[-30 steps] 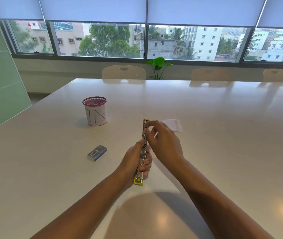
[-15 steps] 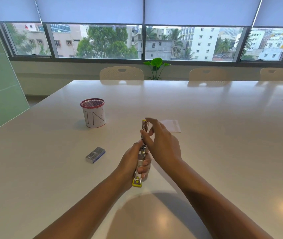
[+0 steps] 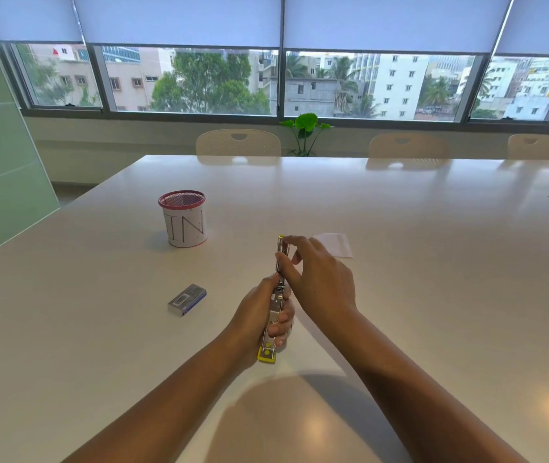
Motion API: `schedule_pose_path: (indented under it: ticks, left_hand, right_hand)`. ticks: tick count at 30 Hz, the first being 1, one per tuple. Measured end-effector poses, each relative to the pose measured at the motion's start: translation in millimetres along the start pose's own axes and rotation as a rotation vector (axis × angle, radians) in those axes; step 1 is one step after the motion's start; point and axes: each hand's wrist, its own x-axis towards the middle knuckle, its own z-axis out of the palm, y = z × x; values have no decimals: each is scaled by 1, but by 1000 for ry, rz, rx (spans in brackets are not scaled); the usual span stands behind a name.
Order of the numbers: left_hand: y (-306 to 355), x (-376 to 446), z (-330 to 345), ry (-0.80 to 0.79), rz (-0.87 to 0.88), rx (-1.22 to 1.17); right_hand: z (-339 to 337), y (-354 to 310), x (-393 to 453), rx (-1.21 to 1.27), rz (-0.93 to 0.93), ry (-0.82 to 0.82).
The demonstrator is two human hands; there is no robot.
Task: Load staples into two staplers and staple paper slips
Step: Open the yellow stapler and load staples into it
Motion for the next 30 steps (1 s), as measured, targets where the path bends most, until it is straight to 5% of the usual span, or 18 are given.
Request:
schedule_pose_path:
  ticks: [8,20,25,30]
  left_hand:
    - [1,0,0,26,-32,-51]
    - [10,0,-1,135,-76,-264]
    - [11,-3,-1,77,-89,-228]
    - [14,-10,6,21,-30,-170]
  right_hand:
    - [8,8,6,345,51,-80]
    - [5,-3,2,585,-184,-175]
    - [0,-3,6,800,-20,-134]
    - [-2,9,14,714,186,-63]
